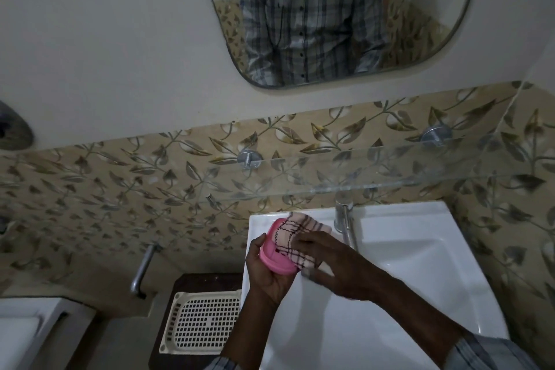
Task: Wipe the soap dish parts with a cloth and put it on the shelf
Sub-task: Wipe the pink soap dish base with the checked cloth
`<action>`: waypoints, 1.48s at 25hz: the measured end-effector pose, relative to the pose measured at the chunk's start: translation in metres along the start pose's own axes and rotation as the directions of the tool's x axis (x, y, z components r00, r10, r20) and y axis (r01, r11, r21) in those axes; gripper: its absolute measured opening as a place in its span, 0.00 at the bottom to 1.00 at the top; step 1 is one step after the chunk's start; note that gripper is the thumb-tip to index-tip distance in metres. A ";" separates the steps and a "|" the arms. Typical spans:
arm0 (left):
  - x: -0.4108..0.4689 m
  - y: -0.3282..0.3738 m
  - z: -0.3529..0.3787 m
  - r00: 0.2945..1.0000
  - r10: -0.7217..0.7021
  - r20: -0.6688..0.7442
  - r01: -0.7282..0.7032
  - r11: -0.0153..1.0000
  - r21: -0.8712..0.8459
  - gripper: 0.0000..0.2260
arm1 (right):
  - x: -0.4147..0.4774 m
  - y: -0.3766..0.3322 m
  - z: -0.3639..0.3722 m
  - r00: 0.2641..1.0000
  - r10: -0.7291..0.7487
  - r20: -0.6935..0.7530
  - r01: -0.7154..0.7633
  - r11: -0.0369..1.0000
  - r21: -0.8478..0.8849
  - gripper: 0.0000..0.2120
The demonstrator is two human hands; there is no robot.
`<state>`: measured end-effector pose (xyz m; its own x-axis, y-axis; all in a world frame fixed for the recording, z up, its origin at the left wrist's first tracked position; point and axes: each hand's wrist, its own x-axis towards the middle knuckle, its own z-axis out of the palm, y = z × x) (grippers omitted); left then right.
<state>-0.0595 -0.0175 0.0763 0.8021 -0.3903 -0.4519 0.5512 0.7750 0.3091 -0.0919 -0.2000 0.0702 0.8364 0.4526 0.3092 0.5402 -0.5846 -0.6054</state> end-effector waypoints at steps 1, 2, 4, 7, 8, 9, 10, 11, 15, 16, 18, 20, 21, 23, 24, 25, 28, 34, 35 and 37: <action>0.002 0.003 0.001 1.000 0.000 0.006 0.000 1.000 0.002 0.27 | -0.004 0.005 0.001 0.995 -0.073 0.068 0.083 0.985 -0.151 0.35; 0.004 0.007 0.003 1.000 -0.017 0.011 0.017 1.000 0.022 0.28 | -0.006 0.011 0.002 0.991 -0.127 0.051 0.136 0.951 -0.277 0.38; 0.010 0.012 0.009 0.996 -0.087 0.011 0.084 0.988 0.127 0.28 | -0.001 0.021 0.005 0.984 -0.110 -0.140 0.078 0.974 -0.213 0.30; 0.015 0.017 0.007 0.990 -0.128 -0.056 0.138 0.950 0.281 0.28 | 0.011 0.026 0.000 0.912 0.318 -0.260 -0.192 0.889 0.415 0.14; 0.016 0.019 0.002 0.988 -0.123 -0.093 0.146 0.938 0.314 0.28 | 0.012 0.029 0.003 0.832 0.517 -0.203 -0.290 0.715 0.636 0.11; 0.016 0.022 -0.003 0.985 -0.117 -0.129 0.154 0.931 0.331 0.27 | 0.013 0.033 0.006 0.730 0.673 -0.120 -0.318 0.489 0.812 0.09; 0.015 0.025 -0.008 0.981 -0.111 -0.159 0.159 0.929 0.333 0.26 | 0.014 0.035 0.007 0.644 0.765 -0.011 -0.287 0.254 0.924 0.09; 0.013 0.026 -0.013 0.978 -0.104 -0.180 0.159 0.932 0.327 0.26 | 0.014 0.036 0.006 0.605 0.791 0.086 -0.224 0.065 0.972 0.10; 0.004 0.030 -0.027 0.975 -0.071 -0.209 0.132 0.945 0.298 0.25 | 0.017 0.033 -0.003 0.685 0.693 0.223 -0.080 -0.233 0.969 0.20; 0.003 0.029 -0.027 0.977 -0.068 -0.203 0.127 0.948 0.290 0.25 | 0.017 0.030 -0.004 0.705 0.664 0.249 -0.101 -0.253 0.962 0.21; 0.002 0.027 -0.023 0.981 -0.058 -0.184 0.109 0.953 0.283 0.24 | 0.017 0.024 -0.003 0.717 0.638 0.281 -0.175 -0.226 0.958 0.20; 0.001 0.025 -0.014 0.984 -0.055 -0.170 0.101 0.956 0.275 0.22 | 0.018 0.018 -0.002 0.717 0.656 0.236 -0.239 -0.086 0.967 0.18; 0.001 0.024 -0.011 0.985 -0.064 -0.158 0.104 0.961 0.257 0.22 | 0.021 0.015 -0.004 0.714 0.683 0.154 -0.254 0.048 0.966 0.16; 0.002 0.022 -0.006 0.981 -0.104 -0.162 0.135 0.973 0.189 0.22 | 0.027 0.010 -0.006 0.727 0.661 -0.186 -0.258 0.514 0.818 0.12; 0.004 0.021 -0.004 0.977 -0.123 -0.172 0.152 0.974 0.166 0.22 | 0.030 0.005 -0.004 0.768 0.541 -0.343 -0.233 0.734 0.638 0.12; 0.005 0.019 -0.002 0.975 -0.141 -0.173 0.169 0.973 0.159 0.22 | 0.030 0.001 0.003 0.823 0.373 -0.428 -0.165 0.879 0.448 0.15; 0.006 0.017 0.004 0.971 -0.209 -0.116 0.226 0.961 0.161 0.22 | 0.016 -0.001 0.032 0.959 -0.059 -0.275 0.107 0.981 0.160 0.21; 0.005 0.019 0.005 0.966 -0.255 -0.040 0.258 0.947 0.191 0.27 | 0.013 0.033 0.009 0.921 -0.350 -0.170 0.301 0.918 -0.257 0.25; 0.011 0.019 0.006 0.972 -0.225 -0.073 0.235 0.952 0.195 0.26 | 0.015 0.023 0.019 0.934 -0.265 -0.238 0.223 0.956 -0.189 0.23; 0.020 0.018 0.007 0.976 -0.164 -0.145 0.192 0.959 0.208 0.23 | 0.019 -0.005 0.046 0.949 0.016 -0.315 0.043 0.983 0.179 0.19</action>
<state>-0.0315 -0.0147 0.0787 0.6591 -0.4356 -0.6130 0.7303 0.5652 0.3836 -0.0834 -0.1575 0.0452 0.8315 0.2078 0.5152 0.5503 -0.4344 -0.7131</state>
